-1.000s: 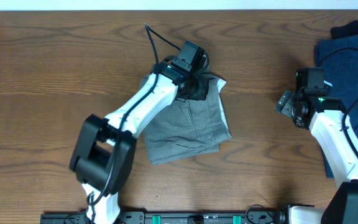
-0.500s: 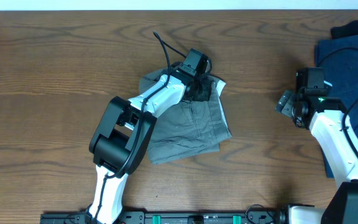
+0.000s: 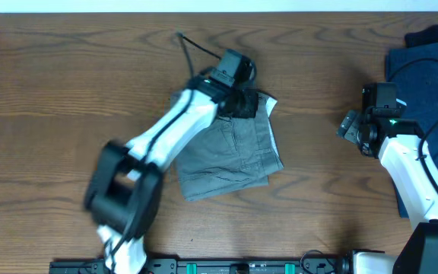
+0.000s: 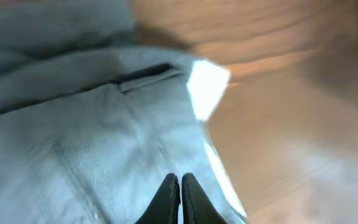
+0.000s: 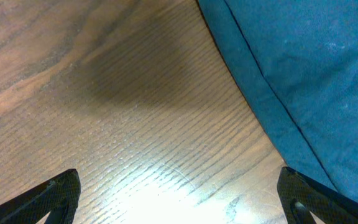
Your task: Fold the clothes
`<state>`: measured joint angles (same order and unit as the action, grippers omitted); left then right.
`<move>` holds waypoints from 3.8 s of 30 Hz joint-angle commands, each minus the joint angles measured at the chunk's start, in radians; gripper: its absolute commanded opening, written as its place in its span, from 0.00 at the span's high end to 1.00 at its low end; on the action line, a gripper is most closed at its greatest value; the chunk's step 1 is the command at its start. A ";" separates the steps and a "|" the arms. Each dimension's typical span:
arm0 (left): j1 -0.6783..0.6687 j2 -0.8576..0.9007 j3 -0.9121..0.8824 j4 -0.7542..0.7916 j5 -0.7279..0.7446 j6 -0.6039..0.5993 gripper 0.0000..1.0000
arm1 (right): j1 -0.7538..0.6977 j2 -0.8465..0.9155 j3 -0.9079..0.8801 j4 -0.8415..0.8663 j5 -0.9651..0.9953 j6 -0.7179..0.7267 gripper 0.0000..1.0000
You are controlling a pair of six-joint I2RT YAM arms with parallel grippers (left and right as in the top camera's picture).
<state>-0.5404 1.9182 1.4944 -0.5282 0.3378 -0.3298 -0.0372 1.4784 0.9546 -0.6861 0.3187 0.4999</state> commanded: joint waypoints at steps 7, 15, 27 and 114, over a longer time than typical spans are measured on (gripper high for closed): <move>-0.032 -0.182 0.011 -0.328 0.013 -0.005 0.94 | -0.002 -0.006 0.014 0.001 0.017 -0.007 0.01; -0.147 -0.128 -0.109 -0.311 0.107 -0.014 0.94 | -0.002 -0.006 0.014 0.001 0.017 -0.007 0.01; -0.241 0.008 -0.230 -0.071 0.105 -0.097 0.94 | -0.002 -0.006 0.014 0.001 0.017 -0.007 0.01; 0.505 0.048 -0.311 0.040 0.303 0.008 0.94 | -0.002 -0.006 0.014 0.001 0.017 -0.007 0.01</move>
<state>-0.0521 1.9526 1.1873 -0.5259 0.6449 -0.2523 -0.0372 1.4784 0.9546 -0.6865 0.3187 0.4999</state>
